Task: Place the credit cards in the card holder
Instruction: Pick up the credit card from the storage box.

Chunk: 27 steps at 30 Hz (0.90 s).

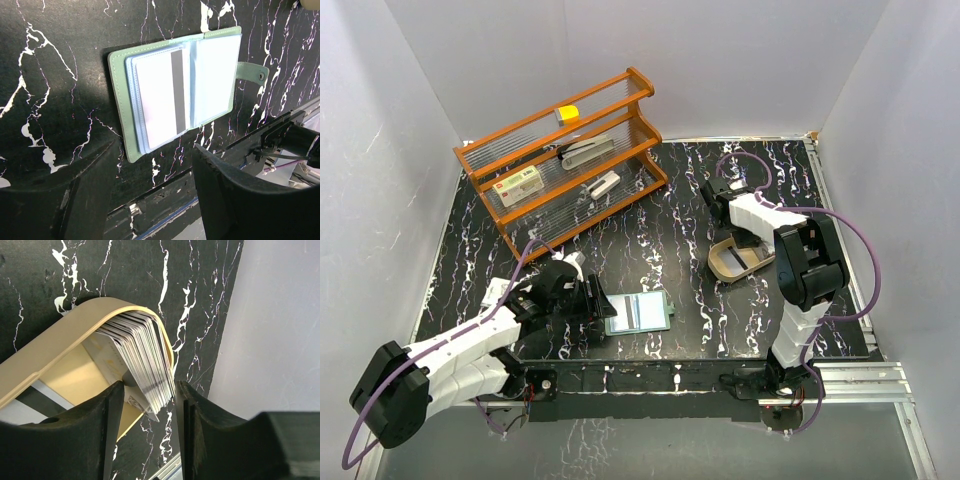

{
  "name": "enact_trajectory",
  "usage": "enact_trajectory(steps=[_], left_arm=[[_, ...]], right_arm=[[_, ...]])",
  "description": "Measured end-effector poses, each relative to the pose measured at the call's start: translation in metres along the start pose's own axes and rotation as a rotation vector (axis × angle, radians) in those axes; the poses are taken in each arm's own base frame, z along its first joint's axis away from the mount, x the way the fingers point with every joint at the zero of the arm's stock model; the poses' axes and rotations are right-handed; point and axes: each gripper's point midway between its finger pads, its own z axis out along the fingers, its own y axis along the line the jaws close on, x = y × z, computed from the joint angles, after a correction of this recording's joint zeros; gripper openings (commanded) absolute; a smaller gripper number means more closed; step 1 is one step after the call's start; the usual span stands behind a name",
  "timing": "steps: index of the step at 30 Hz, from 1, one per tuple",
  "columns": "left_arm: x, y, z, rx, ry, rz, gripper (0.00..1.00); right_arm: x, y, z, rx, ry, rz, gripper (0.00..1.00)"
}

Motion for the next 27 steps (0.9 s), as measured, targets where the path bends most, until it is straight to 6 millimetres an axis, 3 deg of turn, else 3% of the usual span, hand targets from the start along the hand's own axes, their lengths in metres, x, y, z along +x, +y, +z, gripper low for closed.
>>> enact_trajectory(steps=[27], left_arm=[[0.0023,0.0017,-0.0026,0.000,0.000,-0.011,0.61]], right_arm=[[-0.0081,0.0037,-0.0045,-0.045,-0.013,0.010,0.12]])
